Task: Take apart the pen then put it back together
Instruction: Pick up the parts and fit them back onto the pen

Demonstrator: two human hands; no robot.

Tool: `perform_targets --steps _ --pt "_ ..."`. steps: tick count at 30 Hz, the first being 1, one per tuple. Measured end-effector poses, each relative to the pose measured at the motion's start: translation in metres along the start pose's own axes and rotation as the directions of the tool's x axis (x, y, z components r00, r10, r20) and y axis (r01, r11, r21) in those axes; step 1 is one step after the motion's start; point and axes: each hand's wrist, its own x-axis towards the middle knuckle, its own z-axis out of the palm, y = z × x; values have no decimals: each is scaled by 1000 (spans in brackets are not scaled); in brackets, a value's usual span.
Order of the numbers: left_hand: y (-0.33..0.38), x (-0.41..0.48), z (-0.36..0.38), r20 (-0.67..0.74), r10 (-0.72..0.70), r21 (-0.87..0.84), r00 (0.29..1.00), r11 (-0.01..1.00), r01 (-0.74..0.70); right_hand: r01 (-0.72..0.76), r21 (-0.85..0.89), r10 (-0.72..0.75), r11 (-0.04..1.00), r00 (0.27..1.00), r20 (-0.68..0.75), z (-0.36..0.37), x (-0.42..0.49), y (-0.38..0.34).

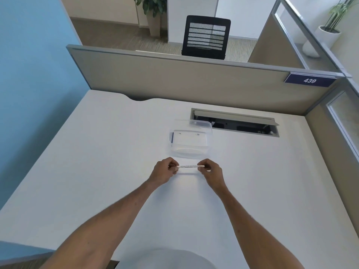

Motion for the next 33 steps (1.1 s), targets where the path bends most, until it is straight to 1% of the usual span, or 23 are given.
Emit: perform_targets --steps 2,4,7,10,12,14,21,30,33 --pt "-4 3 0 -18 67 172 998 983 -63 37 -83 -41 996 998 -38 2 3 2" --pt "-5 6 2 -30 156 305 987 942 -139 75 -152 -84 986 995 -52 3 8 5" --pt "-7 10 5 -61 264 426 963 879 -214 116 -283 -133 952 990 -44 6 16 11" --pt "-12 18 7 -95 361 549 928 797 -253 83 -401 -106 912 994 -33 10 22 16" --pt "-17 24 8 -106 385 603 917 758 -248 72 -444 -90 893 996 -19 13 22 18" --pt "-20 29 10 -116 387 625 915 745 -235 75 -457 -96 886 995 -23 15 22 20" --pt "-24 34 18 -122 378 628 918 745 -224 63 -454 -103 889 993 -64 20 23 25" --pt "-24 28 14 -137 369 593 919 774 -222 66 -434 -96 899 994 -47 18 19 21" --pt "-22 24 10 -151 360 603 921 771 -203 59 -457 -89 888 995 -45 16 15 15"
